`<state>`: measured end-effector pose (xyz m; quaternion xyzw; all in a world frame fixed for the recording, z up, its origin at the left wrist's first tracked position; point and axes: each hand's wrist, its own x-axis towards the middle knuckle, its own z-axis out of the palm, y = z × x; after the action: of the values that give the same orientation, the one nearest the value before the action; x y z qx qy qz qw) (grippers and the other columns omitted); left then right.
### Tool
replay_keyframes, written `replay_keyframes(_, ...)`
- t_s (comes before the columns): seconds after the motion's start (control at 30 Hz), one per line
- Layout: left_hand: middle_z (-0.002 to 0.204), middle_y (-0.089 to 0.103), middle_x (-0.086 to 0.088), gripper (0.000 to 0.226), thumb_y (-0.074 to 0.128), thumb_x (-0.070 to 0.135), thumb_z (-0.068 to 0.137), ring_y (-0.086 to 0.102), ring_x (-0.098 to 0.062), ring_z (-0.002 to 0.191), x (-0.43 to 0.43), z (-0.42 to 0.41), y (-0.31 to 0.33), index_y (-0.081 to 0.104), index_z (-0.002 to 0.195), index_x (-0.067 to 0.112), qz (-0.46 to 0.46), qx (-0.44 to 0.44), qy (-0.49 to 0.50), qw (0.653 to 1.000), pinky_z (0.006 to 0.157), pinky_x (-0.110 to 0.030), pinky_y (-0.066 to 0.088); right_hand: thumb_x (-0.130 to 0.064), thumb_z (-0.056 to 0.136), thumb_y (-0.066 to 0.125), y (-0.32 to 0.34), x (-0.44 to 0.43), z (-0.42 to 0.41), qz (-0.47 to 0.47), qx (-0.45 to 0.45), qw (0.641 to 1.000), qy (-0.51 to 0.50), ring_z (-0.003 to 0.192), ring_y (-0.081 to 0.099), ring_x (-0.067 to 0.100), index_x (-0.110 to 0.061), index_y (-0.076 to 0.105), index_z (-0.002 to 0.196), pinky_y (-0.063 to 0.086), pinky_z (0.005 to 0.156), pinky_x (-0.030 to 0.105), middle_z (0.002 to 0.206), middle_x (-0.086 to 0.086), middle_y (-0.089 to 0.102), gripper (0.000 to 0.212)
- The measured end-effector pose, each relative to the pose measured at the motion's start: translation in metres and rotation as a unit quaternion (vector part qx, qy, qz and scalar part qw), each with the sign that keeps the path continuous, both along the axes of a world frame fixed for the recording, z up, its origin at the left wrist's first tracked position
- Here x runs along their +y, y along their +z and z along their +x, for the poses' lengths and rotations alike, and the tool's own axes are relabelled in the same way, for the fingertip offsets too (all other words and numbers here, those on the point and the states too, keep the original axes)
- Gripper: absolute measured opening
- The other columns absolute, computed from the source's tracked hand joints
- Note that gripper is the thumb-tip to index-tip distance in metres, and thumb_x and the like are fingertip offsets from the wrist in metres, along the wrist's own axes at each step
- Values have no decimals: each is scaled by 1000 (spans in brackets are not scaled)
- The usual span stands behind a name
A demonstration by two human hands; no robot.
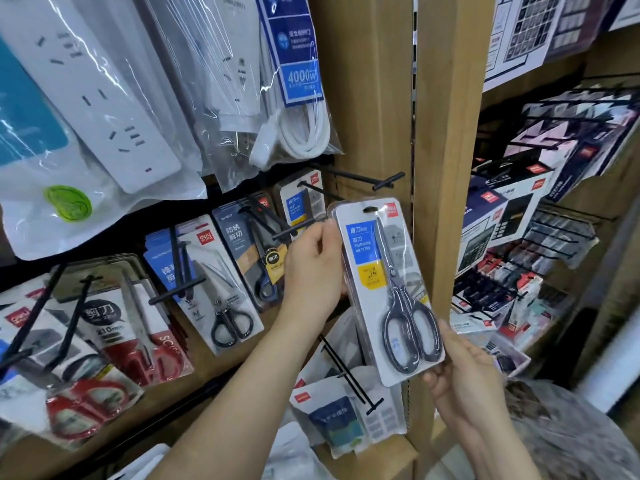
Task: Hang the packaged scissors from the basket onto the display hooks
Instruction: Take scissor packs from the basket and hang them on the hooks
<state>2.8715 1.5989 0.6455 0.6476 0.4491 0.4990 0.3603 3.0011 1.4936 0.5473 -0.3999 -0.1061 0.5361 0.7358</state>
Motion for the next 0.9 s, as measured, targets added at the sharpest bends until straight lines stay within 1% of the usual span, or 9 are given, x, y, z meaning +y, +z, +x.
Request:
replay_keyframes(0.1, 68, 67, -7, 52, 39, 61, 91, 58, -27, 62, 6, -6, -3, 66, 80, 18, -21, 9, 22, 999, 62, -44, 46, -20, 92, 56, 1, -2, -2, 13, 13, 999, 41, 45, 62, 13, -1, 69, 87, 51, 39, 21, 66, 13, 71, 24)
replay_keyframes(0.2, 72, 69, -9, 50, 40, 57, 95, 62, -26, 67, 11, -10, -3, 68, 84, 17, -37, 20, 27, 999, 62, -41, 45, -24, 86, 57, -1, -6, 1, 27, 11, 994, 101, 64, 72, 25, 2, 68, 99, 60, 52, 31, 90, 24, 74, 31)
replay_keyframes(0.37, 73, 64, -10, 37, 40, 32, 105, 56, -16, 58, -2, -17, -9, 64, 92, 8, -99, -19, -52, 994, 45, -22, 44, -23, 81, 58, 0, -1, 8, 25, -46, 995, 86, 56, 69, 23, 7, 68, 95, 59, 48, 29, 81, 23, 73, 34)
replay_keyframes(0.47, 79, 69, -9, 31, 39, 32, 105, 60, -22, 63, -16, -25, -31, 63, 94, 16, -138, 23, -106, 984, 49, -25, 49, -26, 80, 61, -2, 8, 14, 12, -70, 995, 69, 53, 67, 24, 6, 69, 97, 59, 48, 28, 86, 25, 74, 37)
replay_keyframes(0.6, 85, 71, -13, 25, 39, 31, 104, 68, -26, 65, -14, -24, -41, 59, 95, 20, -115, 67, -62, 989, 57, -36, 59, -29, 83, 59, -8, 17, 15, 0, -71, 991, 113, 67, 72, 30, 0, 65, 112, 61, 54, 33, 96, 21, 74, 41)
replay_keyframes(0.67, 81, 72, -10, 23, 39, 31, 104, 71, -27, 66, -9, -23, -39, 59, 98, 20, -101, 72, -46, 991, 60, -39, 61, -40, 90, 52, -9, 17, 14, -26, -74, 978, 194, 68, 72, 31, -10, 64, 116, 57, 47, 29, 97, 18, 74, 42)
replay_keyframes(0.73, 75, 70, 0, 23, 40, 30, 103, 70, -21, 62, -3, -27, -37, 60, 100, 19, -100, 85, -27, 991, 62, -42, 62, -47, 90, 50, -8, 18, 12, -50, -97, 966, 235, 53, 65, 24, -12, 67, 113, 44, 35, 21, 89, 16, 73, 45)
replay_keyframes(0.8, 78, 70, 4, 24, 40, 30, 104, 69, -16, 59, 5, -31, -33, 61, 99, 19, -102, 91, -7, 991, 62, -42, 62, -36, 86, 59, -3, 25, 10, -36, -94, 973, 209, 46, 58, 17, -9, 71, 103, 41, 34, 18, 86, 15, 73, 35)
replay_keyframes(0.9, 82, 67, -7, 28, 38, 26, 105, 66, -21, 62, 15, -31, -26, 61, 95, 14, -129, 47, 3, 991, 53, -29, 57, -16, 87, 62, 7, 40, 7, -11, -23, 991, 132, 49, 59, 15, -2, 70, 91, 51, 42, 18, 69, 12, 69, 17)
